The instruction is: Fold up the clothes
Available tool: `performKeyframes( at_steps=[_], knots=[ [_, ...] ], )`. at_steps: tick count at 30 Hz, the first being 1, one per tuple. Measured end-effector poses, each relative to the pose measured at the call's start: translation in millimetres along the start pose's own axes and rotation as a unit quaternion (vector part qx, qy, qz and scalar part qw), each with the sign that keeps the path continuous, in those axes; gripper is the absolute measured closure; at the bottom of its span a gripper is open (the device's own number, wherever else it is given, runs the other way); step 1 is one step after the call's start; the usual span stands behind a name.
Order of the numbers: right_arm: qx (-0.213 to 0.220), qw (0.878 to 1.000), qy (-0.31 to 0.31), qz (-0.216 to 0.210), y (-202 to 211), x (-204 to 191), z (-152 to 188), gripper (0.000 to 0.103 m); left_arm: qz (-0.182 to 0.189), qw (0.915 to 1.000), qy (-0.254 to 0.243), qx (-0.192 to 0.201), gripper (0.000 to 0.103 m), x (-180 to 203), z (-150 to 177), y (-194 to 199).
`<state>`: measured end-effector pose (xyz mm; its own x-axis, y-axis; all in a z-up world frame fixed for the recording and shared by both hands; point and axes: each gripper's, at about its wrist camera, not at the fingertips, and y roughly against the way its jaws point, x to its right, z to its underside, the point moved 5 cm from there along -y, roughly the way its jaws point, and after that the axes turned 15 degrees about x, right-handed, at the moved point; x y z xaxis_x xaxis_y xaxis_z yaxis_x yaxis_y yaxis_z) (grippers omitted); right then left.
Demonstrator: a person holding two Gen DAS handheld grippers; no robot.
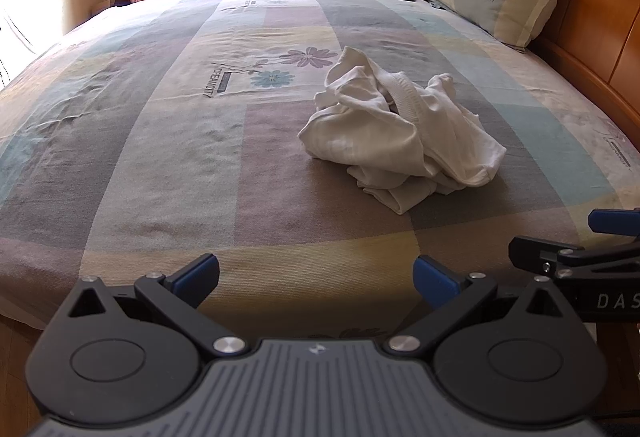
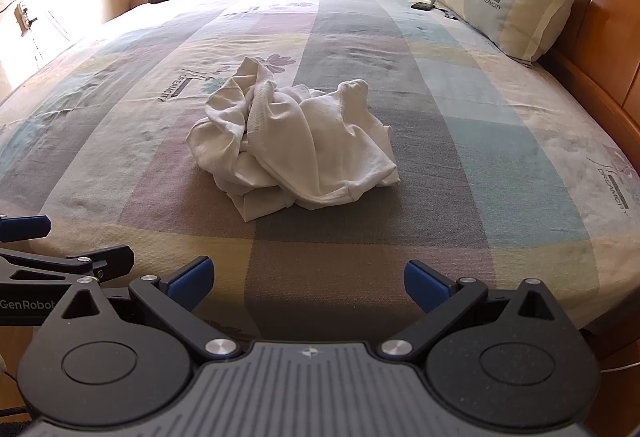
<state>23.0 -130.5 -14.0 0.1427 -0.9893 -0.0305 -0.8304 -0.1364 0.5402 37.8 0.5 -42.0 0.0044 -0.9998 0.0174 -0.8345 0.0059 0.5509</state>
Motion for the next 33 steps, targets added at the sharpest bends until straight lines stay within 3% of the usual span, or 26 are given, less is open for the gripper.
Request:
performKeyframes(
  at_steps=[33],
  knots=[
    [0.016,0.999,-0.038,-0.005,4,21,-3,0.0,0.003,0.9995,-0.03,0.003,0.001,20,-10,-1]
  ],
)
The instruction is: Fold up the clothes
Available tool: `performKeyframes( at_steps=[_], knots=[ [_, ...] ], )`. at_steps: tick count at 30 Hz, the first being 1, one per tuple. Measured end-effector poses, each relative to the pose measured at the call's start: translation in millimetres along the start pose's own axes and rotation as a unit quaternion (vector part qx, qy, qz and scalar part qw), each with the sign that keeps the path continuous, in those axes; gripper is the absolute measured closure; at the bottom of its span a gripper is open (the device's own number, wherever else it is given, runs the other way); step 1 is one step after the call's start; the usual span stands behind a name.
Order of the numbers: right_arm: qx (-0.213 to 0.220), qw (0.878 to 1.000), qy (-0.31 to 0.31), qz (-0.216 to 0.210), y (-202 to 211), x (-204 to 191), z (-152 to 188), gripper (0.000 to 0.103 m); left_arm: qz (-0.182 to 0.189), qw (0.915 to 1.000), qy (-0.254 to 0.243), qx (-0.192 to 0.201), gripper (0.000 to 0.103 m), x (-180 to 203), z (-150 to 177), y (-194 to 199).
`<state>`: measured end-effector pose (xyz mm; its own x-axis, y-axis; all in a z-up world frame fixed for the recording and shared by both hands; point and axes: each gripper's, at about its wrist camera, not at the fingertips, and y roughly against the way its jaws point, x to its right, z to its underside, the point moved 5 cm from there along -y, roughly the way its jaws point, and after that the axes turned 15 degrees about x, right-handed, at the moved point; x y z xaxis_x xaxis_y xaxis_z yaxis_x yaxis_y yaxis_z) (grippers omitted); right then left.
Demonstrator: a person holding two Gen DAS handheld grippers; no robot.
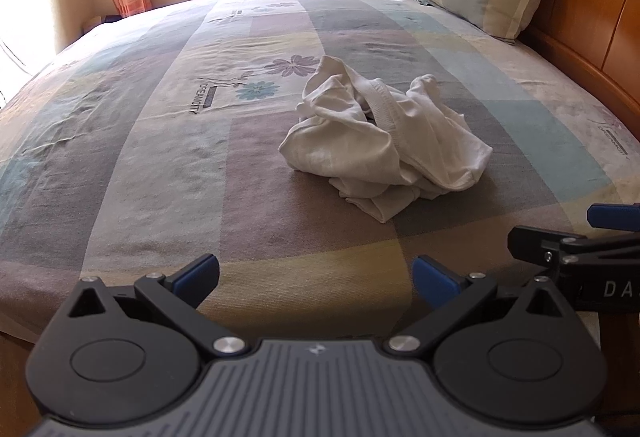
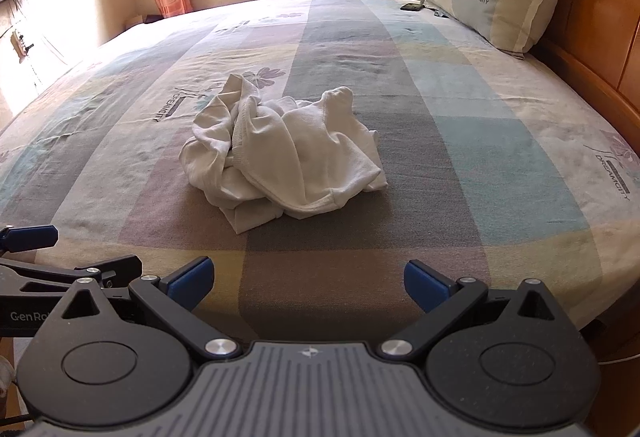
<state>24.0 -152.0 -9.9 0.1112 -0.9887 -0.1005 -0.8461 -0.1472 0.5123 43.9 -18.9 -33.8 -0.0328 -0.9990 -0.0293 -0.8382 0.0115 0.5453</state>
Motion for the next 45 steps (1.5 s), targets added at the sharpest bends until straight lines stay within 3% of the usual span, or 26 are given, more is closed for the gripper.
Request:
performKeyframes(
  at_steps=[20,32,45],
  knots=[
    [-0.004,0.999,0.031,-0.011,-12,-16,-12,0.0,-0.004,0.9994,0.033,0.01,0.001,-17,-4,-10],
    [-0.029,0.999,0.034,0.006,-59,7,-27,0.0,0.016,0.9997,0.017,-0.001,0.001,-11,-42,-61],
    [-0.087,0.996,0.003,0.008,-114,31,-12,0.0,0.021,0.9998,-0.003,-0.003,0.001,-2,-80,-126]
  ],
)
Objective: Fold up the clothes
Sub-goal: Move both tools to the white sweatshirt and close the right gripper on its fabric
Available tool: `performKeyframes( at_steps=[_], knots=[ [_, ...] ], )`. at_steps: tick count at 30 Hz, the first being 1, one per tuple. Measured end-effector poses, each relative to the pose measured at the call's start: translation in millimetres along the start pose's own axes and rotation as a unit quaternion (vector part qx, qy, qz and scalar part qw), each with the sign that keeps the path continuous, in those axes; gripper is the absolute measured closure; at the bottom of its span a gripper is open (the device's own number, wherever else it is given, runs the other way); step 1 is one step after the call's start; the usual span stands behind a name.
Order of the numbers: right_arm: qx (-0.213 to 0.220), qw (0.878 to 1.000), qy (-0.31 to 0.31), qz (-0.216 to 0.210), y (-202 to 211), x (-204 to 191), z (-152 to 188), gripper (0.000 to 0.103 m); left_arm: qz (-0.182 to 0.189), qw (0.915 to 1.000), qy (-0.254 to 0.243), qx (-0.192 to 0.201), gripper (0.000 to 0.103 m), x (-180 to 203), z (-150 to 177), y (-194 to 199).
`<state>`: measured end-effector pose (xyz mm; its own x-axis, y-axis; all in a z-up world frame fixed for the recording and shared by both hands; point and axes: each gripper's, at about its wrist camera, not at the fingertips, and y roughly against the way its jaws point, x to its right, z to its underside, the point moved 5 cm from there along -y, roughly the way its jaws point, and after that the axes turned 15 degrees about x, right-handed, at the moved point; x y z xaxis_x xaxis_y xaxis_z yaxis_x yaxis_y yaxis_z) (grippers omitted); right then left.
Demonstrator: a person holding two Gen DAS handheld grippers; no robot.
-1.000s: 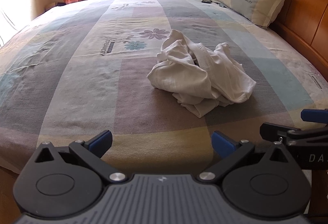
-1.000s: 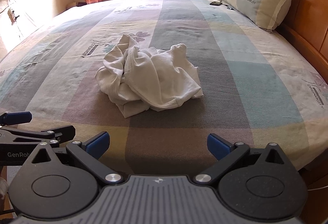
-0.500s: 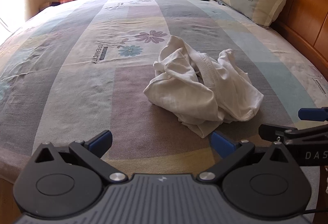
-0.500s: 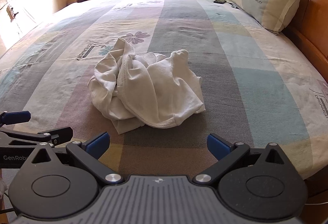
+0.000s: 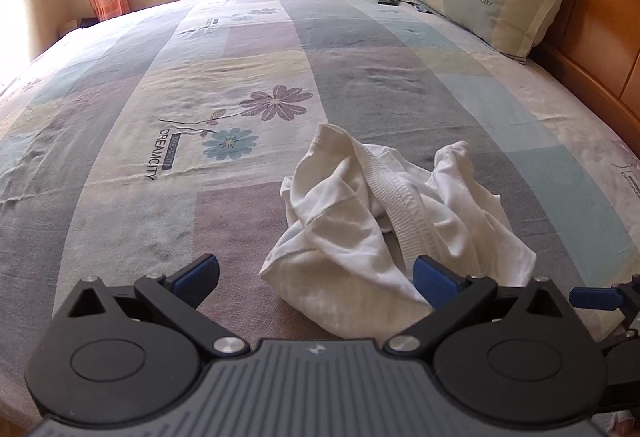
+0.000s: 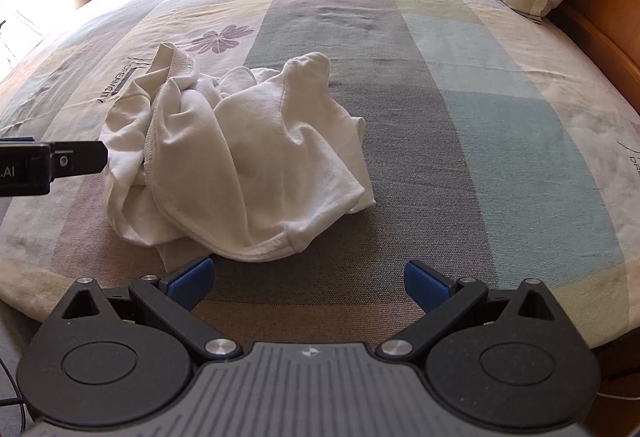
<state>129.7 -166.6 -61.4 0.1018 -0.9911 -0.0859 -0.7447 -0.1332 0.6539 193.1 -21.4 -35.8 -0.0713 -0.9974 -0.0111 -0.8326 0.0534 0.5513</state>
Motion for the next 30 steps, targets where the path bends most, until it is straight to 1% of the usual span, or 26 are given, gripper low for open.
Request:
performKeyframes(
  at_steps=[3,5,8,11,14,16,18,20,24,27,29,30],
  knots=[
    [-0.007,1.0,0.001,-0.005,-7,-2,0,0.0,-0.02,0.9995,-0.015,-0.019,0.001,-3,6,-21],
    [-0.009,1.0,0.003,-0.007,-10,-3,0,0.0,-0.019,0.9991,-0.016,-0.033,0.001,-7,15,-29],
    [-0.011,1.0,0.007,-0.01,-14,-4,0,0.0,-0.009,0.9994,0.001,-0.035,0.0,-19,24,-27],
    [-0.008,1.0,0.011,-0.016,-17,-6,-3,0.0,-0.03,0.9989,0.006,-0.036,0.0,-36,28,-25],
    [-0.01,0.999,0.029,-0.022,-26,-14,-3,0.0,-0.058,0.9975,0.004,-0.04,0.001,-51,30,-22],
    [-0.017,0.999,0.043,-0.025,-34,-20,-1,0.0,-0.064,0.9971,0.008,-0.04,0.001,-57,30,-20],
    [-0.022,0.998,0.055,-0.027,-40,-24,2,0.0,-0.057,0.9976,0.013,-0.036,0.001,-59,28,-17],
    [-0.018,0.998,0.065,-0.016,-43,-23,1,0.0,-0.049,0.9982,0.016,-0.031,0.001,-59,25,-13],
    [0.018,0.996,0.081,0.028,-35,-5,-12,0.0,-0.024,0.9995,0.016,-0.01,0.001,-50,11,-5],
    [0.049,0.993,0.075,0.072,-28,19,-25,0.0,0.008,0.9997,0.021,0.004,0.001,-35,0,-6],
    [0.053,0.993,0.06,0.09,-28,35,-31,0.0,0.024,0.9996,0.015,0.006,0.001,-22,-2,-12],
    [0.052,0.994,0.048,0.089,-29,41,-33,0.0,0.032,0.9994,0.01,0.006,0.001,-15,-1,-17]
  ],
)
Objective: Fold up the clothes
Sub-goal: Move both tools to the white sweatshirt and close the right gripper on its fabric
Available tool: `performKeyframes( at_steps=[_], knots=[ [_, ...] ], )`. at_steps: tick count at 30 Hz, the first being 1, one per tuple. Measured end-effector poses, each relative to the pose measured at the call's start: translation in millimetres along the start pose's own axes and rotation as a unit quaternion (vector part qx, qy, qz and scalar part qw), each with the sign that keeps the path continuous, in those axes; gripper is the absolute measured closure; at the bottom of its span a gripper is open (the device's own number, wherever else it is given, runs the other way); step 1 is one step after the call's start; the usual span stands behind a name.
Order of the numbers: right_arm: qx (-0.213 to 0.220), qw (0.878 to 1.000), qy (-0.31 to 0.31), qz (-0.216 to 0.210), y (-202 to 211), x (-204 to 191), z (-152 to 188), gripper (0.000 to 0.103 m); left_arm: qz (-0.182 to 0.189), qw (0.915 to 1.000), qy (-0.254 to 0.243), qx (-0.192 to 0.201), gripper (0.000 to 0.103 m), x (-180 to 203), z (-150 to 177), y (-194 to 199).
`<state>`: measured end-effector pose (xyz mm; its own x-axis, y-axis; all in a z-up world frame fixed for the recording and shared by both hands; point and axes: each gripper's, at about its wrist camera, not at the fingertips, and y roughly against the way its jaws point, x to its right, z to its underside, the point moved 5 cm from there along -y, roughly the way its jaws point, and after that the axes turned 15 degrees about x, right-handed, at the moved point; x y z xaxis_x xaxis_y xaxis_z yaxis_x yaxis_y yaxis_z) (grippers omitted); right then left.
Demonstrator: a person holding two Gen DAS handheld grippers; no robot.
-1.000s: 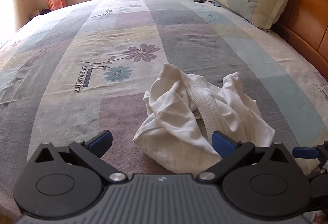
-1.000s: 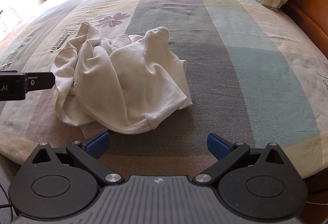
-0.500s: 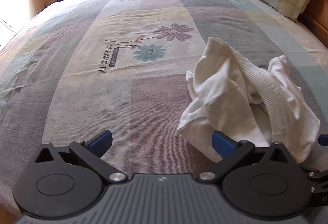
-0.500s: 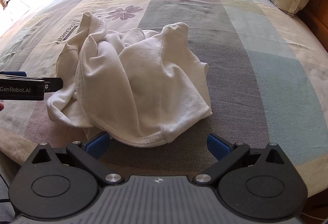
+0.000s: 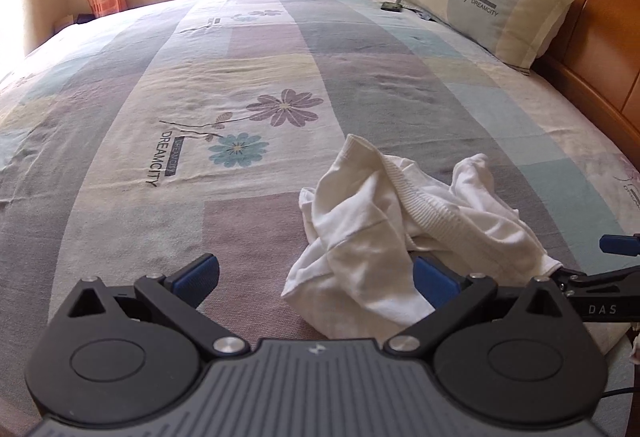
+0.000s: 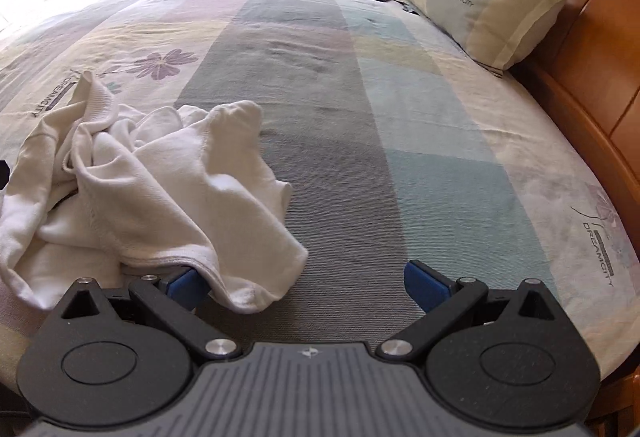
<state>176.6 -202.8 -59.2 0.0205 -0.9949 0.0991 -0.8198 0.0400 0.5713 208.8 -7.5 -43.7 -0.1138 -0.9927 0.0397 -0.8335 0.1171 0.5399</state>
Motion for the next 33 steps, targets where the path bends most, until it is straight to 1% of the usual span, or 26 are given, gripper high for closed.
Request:
performKeyframes(
  at_steps=[1,3,4,5,10,12,14,16,19,20,22,25,26,28,30,33],
  knots=[
    [-0.001,1.0,-0.01,-0.005,-1,2,0,0.0,0.005,1.0,-0.006,-0.004,0.001,5,2,-6],
    [-0.001,1.0,-0.023,-0.017,-1,3,2,0.0,0.01,0.9995,-0.017,-0.026,0.001,14,13,-21],
    [0.0,0.999,-0.023,-0.023,-2,1,3,0.0,0.013,0.999,-0.022,-0.038,0.0,18,19,-29],
    [0.001,1.0,-0.015,-0.028,-2,-3,4,0.0,0.017,0.9988,-0.022,-0.041,0.0,19,24,-34],
    [0.012,0.997,0.042,-0.057,-12,-25,14,0.0,0.047,0.9984,-0.005,-0.03,0.0,11,34,-39],
    [0.004,0.996,0.061,-0.07,-23,-31,21,0.0,0.064,0.9978,-0.003,-0.018,0.0,8,36,-39],
    [-0.001,0.995,0.071,-0.074,-33,-34,28,0.0,0.076,0.9971,-0.007,-0.01,0.0,7,39,-39],
    [0.007,0.995,0.059,-0.081,-38,-32,31,0.0,0.086,0.9962,-0.015,0.001,0.0,7,40,-39],
    [-0.008,0.994,-0.001,-0.108,-46,-18,34,0.0,0.093,0.9952,-0.026,0.013,0.0,9,41,-40],
    [-0.003,0.993,-0.008,-0.116,-47,-15,36,0.0,0.094,0.9951,-0.029,0.015,0.0,10,41,-40],
    [0.012,0.993,0.002,-0.119,-45,-15,39,0.0,0.096,0.9948,-0.029,0.015,0.0,11,40,-42],
    [0.025,0.993,0.01,-0.117,-42,-17,42,0.0,0.101,0.9948,-0.009,-0.003,0.0,5,38,-45],
    [0.023,0.993,0.012,-0.117,-41,-17,41,0.0,0.1,0.9949,-0.003,-0.011,0.0,3,37,-45],
    [0.013,0.993,0.018,-0.119,-39,-16,36,0.0,0.092,0.9956,-0.013,-0.009,0.001,-1,33,-37],
    [0.029,0.991,0.043,-0.121,-24,-15,29,0.001,0.085,0.996,-0.028,-0.004,0.001,-4,30,-27],
    [0.085,0.982,0.101,-0.132,10,-20,17,0.002,0.097,0.9948,-0.032,-0.003,0.001,-8,27,-15]
  ],
)
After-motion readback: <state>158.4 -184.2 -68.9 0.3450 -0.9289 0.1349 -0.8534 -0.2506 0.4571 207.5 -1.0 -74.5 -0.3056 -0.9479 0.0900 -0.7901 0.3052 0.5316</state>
